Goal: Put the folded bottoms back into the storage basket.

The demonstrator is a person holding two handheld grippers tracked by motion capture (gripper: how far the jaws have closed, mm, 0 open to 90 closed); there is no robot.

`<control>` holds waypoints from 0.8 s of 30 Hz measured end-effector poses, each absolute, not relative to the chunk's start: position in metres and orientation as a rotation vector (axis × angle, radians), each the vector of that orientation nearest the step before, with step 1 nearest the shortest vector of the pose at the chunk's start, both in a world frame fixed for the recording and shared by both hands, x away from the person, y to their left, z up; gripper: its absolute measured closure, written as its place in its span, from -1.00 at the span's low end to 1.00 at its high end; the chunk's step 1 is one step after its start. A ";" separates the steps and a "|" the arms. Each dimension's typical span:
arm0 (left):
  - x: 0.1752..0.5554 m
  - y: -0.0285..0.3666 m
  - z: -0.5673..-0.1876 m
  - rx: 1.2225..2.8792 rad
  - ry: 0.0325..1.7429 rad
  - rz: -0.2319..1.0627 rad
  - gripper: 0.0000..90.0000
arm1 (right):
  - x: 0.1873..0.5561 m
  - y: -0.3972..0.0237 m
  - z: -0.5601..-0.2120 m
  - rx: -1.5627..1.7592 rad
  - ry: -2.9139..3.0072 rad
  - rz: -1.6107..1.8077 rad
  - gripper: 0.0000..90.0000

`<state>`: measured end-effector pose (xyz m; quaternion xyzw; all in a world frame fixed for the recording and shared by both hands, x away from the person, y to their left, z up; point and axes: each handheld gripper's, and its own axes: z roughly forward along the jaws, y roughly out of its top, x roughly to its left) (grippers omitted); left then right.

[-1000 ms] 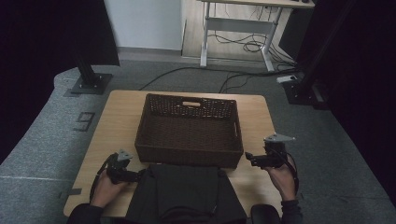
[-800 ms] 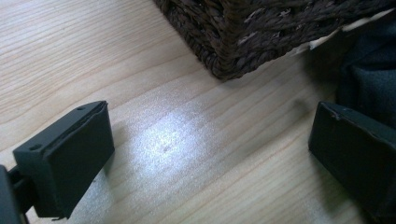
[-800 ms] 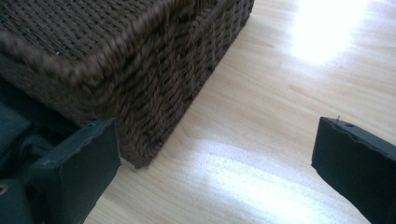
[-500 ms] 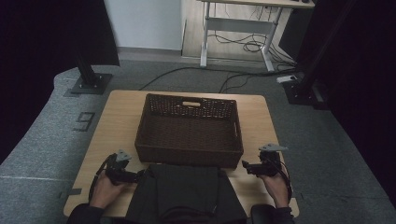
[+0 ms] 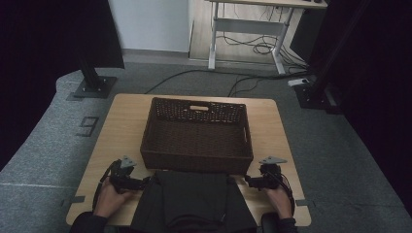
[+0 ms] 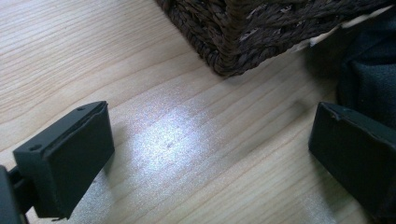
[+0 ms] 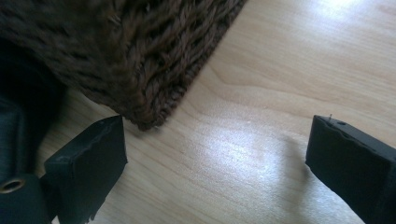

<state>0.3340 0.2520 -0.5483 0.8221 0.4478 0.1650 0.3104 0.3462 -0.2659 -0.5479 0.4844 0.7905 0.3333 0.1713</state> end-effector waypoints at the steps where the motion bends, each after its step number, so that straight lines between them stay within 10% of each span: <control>1: 0.334 0.252 -0.548 2.171 1.182 0.436 -1.00 | 0.346 -0.266 -0.550 1.376 2.243 0.944 -0.90; 24: 0.333 0.255 -0.546 2.169 1.207 0.416 -1.00 | 0.340 -0.268 -0.551 1.351 2.275 0.938 -0.99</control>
